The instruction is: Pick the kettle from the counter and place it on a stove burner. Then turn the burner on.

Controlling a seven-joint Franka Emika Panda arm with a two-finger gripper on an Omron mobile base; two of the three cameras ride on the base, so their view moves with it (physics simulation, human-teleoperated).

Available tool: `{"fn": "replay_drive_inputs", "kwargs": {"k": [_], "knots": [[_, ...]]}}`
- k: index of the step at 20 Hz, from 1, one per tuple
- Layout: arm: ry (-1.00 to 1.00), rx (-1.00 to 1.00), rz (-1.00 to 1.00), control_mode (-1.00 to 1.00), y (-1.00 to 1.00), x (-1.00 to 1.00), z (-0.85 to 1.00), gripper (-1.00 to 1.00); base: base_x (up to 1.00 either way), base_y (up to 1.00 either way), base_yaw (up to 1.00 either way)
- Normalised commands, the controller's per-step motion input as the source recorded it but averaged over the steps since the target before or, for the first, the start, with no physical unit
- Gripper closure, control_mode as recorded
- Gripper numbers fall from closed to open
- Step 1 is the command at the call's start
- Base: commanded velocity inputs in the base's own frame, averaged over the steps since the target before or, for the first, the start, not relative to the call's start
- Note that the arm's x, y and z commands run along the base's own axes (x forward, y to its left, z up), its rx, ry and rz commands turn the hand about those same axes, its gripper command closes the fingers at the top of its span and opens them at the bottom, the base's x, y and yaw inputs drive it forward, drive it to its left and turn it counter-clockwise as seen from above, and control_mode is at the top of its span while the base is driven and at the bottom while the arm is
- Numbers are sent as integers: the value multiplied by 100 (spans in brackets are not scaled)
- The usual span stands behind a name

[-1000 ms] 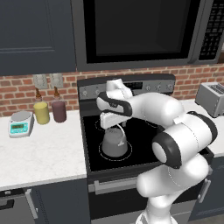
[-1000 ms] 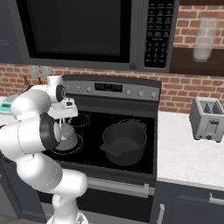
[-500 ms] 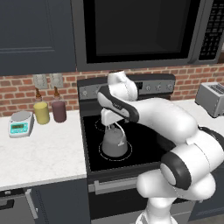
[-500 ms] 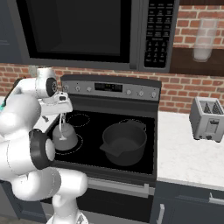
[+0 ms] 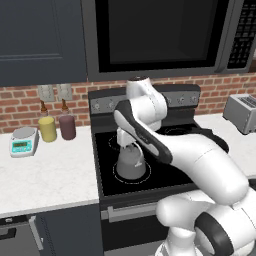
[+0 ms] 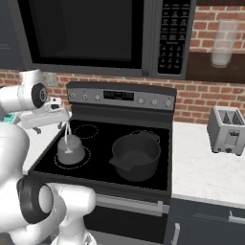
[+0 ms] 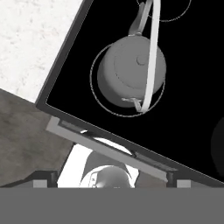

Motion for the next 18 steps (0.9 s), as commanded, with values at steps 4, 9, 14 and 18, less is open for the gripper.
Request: {"fn": "replay_drive_inputs", "kwargs": {"k": [4, 9, 14, 18], "knots": [[-23, 0, 0, -100, 20, -26, 11, -100, 0, 0, 0], [-23, 0, 0, -100, 29, 10, 6, -100, 0, 0, 0], [-11, 0, 0, -100, 25, 29, 33, -100, 0, 0, 0], [0, 0, 0, -100, 9, 40, 60, -100, 0, 0, 0]]}}
